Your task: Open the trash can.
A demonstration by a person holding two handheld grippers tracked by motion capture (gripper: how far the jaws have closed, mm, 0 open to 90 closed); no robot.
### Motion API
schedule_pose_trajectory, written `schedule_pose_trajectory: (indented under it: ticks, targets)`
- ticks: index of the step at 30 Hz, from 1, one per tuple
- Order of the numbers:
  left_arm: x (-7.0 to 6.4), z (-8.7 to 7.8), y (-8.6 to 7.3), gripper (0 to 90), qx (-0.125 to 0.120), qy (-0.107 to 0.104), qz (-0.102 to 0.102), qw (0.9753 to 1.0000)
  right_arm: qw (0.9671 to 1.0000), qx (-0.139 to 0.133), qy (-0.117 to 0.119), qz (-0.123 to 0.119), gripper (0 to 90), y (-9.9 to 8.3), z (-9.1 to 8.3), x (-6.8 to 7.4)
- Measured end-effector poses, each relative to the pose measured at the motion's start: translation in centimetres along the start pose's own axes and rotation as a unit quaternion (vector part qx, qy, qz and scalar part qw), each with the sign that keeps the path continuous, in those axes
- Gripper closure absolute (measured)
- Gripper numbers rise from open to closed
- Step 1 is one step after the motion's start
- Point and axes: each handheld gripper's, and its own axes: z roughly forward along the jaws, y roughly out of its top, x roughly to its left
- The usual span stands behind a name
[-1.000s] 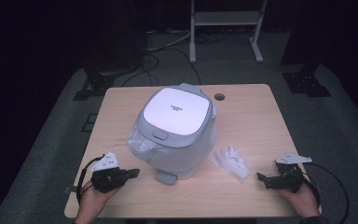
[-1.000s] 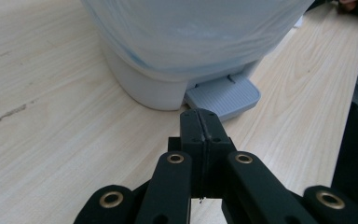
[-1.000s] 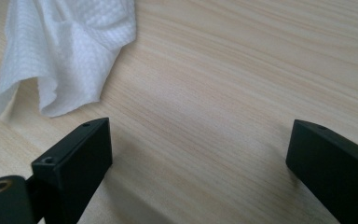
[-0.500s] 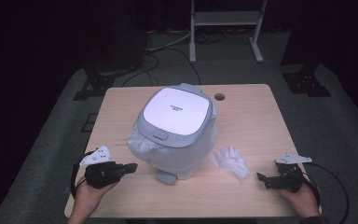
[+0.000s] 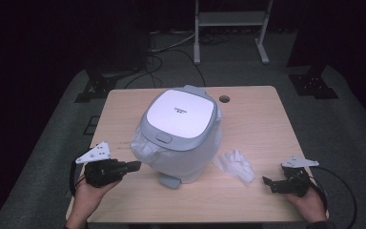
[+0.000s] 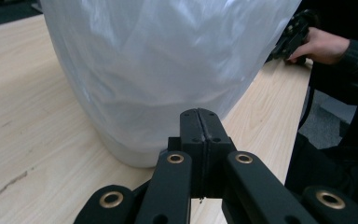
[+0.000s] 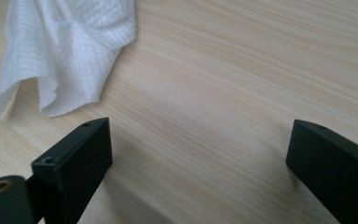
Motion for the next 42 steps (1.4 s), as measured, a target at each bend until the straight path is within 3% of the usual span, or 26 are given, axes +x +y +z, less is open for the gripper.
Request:
schedule_pose_trajectory:
  ticks: [26, 42]
  targets:
    - [-0.5, -1.8, 3.7, 89.8, -0.045, -0.031, 0.019, 0.9983, 1.0, 0.0, 0.0, 0.0, 5.5, 0.0, 0.0, 0.0]
    - [-0.5, -2.0, 6.5, 89.8, -0.071, -0.058, 0.033, 0.9953, 1.0, 0.0, 0.0, 0.0, 5.5, 0.0, 0.0, 0.0]
